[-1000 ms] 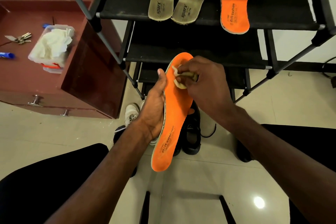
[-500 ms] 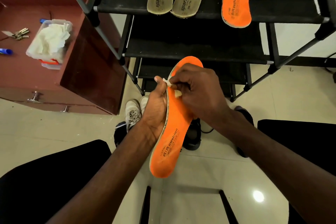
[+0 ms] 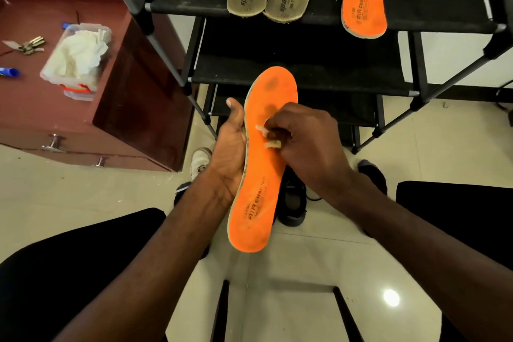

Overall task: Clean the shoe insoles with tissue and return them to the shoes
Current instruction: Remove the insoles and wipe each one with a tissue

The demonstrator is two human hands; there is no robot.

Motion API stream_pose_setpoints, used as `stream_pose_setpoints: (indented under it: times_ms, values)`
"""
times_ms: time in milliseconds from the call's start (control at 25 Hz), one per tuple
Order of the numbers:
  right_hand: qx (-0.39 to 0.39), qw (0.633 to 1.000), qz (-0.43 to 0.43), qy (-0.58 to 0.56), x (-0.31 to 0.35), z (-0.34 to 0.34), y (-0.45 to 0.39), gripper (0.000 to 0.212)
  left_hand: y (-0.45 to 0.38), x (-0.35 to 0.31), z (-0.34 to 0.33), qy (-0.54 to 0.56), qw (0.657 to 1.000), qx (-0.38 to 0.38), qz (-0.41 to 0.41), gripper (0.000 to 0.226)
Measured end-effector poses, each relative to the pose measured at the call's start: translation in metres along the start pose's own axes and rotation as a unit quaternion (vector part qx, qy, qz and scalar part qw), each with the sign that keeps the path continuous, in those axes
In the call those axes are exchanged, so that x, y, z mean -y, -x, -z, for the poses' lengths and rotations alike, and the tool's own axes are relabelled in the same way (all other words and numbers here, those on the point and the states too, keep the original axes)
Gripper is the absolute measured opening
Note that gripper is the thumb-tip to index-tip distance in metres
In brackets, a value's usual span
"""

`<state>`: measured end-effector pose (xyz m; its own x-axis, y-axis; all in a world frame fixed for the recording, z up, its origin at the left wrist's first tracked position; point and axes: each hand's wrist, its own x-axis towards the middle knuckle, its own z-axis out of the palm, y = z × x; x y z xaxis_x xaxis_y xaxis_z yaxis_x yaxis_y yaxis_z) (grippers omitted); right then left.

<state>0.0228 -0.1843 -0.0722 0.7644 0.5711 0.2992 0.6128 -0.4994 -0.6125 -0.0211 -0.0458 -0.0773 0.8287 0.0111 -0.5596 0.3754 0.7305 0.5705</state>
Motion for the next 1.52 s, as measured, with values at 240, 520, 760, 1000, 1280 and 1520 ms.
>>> stream_pose_setpoints:
  times_ms: [240,520,760,1000,1280,1520]
  values:
    - [-0.039,0.982,-0.154,-0.102,0.001,0.008,-0.017,0.023,0.016,-0.018,-0.022,-0.072,0.996,-0.032,0.036,0.061]
    - [-0.034,0.951,-0.262,-0.161,-0.023,0.019,-0.017,0.024,0.02,-0.019,0.008,-0.009,0.998,-0.043,0.049,0.042]
    - [-0.014,0.959,-0.25,-0.132,-0.024,0.015,-0.017,0.021,0.002,0.004,0.009,-0.047,0.997,-0.036,0.041,0.021]
    - [0.045,0.982,-0.178,-0.043,-0.016,0.006,-0.014,0.03,0.009,-0.001,0.017,0.041,0.994,0.07,0.07,0.032]
    - [0.05,0.994,-0.062,-0.075,0.011,-0.01,0.002,0.024,0.003,0.008,0.016,0.154,0.985,0.065,0.052,0.04]
    - [-0.012,0.992,-0.109,-0.065,0.002,-0.006,0.0,0.024,0.001,0.019,0.01,0.151,0.985,0.057,0.055,0.036]
